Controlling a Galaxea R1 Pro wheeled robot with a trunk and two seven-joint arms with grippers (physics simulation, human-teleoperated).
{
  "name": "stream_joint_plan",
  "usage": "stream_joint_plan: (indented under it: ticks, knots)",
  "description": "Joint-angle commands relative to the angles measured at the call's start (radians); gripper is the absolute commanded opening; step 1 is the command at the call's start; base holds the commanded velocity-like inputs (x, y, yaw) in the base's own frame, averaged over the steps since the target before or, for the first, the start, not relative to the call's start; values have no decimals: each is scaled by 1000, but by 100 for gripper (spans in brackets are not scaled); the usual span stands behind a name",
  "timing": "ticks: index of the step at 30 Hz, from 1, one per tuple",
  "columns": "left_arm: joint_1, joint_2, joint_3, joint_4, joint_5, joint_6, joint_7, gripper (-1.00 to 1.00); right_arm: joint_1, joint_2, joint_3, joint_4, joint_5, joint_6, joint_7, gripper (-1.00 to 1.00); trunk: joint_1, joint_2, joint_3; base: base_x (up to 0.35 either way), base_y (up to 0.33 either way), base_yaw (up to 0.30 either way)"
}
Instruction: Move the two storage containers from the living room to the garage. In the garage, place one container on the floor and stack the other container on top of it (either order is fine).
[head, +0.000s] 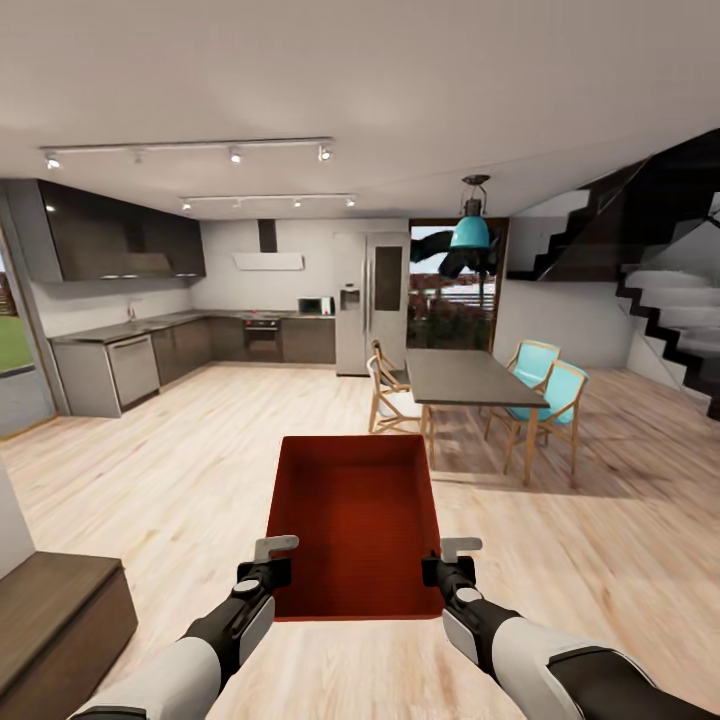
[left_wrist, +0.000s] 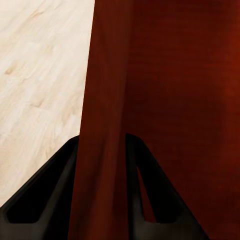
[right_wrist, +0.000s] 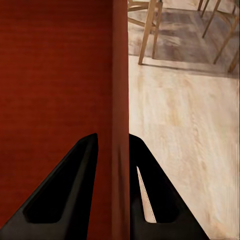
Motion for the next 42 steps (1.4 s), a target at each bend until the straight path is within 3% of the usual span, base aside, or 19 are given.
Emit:
stream_joint_plan:
  ticks: [1,42]
  knots:
    - [1,15,8,2,5,-2,20,-100,-2,1,-48,-6,30,-7,11,-100,0,-1,0,0,0,-277]
    - [1,15,7,5,5,-2,18,-100,-2,1,-48,-6,30,-7,11,-100,0,-1,7,0,0,-282]
